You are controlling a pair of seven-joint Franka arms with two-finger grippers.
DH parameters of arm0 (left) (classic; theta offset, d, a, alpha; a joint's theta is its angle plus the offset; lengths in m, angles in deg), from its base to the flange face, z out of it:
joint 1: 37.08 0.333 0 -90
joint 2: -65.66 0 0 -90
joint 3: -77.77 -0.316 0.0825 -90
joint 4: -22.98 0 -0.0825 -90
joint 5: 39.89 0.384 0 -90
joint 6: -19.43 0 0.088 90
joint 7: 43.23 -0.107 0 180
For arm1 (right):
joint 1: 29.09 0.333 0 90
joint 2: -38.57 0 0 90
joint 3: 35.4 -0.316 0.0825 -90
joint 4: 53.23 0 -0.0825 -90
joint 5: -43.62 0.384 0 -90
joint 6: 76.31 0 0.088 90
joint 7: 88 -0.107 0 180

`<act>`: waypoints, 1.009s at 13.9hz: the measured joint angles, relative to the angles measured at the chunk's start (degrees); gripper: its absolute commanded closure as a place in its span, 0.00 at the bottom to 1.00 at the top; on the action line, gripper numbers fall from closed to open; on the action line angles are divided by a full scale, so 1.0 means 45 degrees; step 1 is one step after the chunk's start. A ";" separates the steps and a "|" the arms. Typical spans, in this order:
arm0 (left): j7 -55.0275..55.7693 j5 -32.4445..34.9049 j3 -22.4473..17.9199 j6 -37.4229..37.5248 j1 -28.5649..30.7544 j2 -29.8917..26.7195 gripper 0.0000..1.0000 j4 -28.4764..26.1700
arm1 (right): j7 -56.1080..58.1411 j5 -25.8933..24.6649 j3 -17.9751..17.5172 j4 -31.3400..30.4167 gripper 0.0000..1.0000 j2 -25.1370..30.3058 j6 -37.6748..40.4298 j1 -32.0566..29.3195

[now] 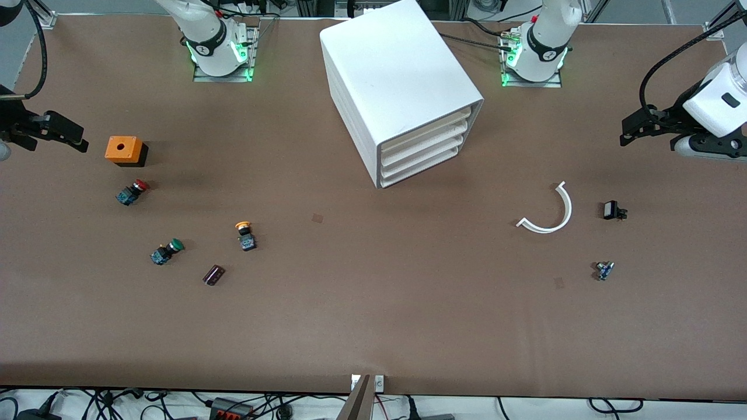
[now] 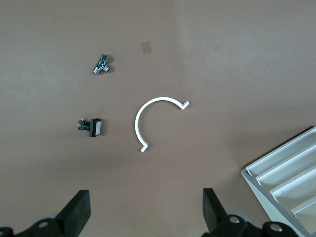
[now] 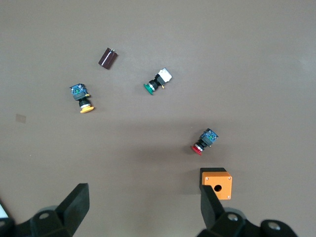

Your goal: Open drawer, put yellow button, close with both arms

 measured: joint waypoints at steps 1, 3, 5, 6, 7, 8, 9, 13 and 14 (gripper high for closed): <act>0.0000 0.0000 0.0000 0.0000 0.0000 0.0000 0.00 0.0000 | 0.0000 0.0000 0.0000 -0.0001 0.00 0.0000 0.0000 0.0000; 0.0000 0.0000 0.0000 0.0000 0.0000 0.0000 0.00 0.0000 | 0.0000 0.0000 0.0000 -0.0012 0.00 0.0000 0.0000 0.0000; 0.0000 0.0000 0.0000 0.0000 0.0000 0.0000 0.00 0.0000 | 0.0000 0.0000 0.0000 -0.0037 0.00 -0.0009 0.0000 0.0000; 0.0000 0.0000 0.0000 0.0000 0.0000 0.0000 0.00 0.0000 | 0.0000 0.0001 0.0000 -0.0053 0.00 -0.0024 0.0000 0.0000; 0.0000 0.0000 0.0000 0.0000 0.0000 0.0000 0.00 0.0000 | 0.0003 0.0002 -0.0007 -0.0071 0.00 -0.0059 0.0000 0.0001; 0.0000 0.0000 0.0000 0.0000 0.0000 0.0000 0.00 0.0000 | 0.0023 0.0002 -0.0028 -0.0096 0.00 -0.0114 0.0003 0.0002; 0.0000 0.0000 0.0000 0.0000 0.0000 0.0000 0.00 0.0000 | 0.0052 0.0004 -0.0062 -0.0131 0.00 -0.0201 0.0003 0.0012; -0.0001 0.0000 0.0003 0.0202 -0.0006 0.0013 0.00 -0.0003 | 0.0095 0.0020 -0.0199 -0.0221 0.00 -0.0862 -0.0068 0.0576; -0.0009 0.0000 0.0008 0.0370 -0.0021 0.0069 0.00 -0.0004 | 0.0095 0.0023 -0.0218 -0.0250 0.00 -0.1135 -0.0141 0.0816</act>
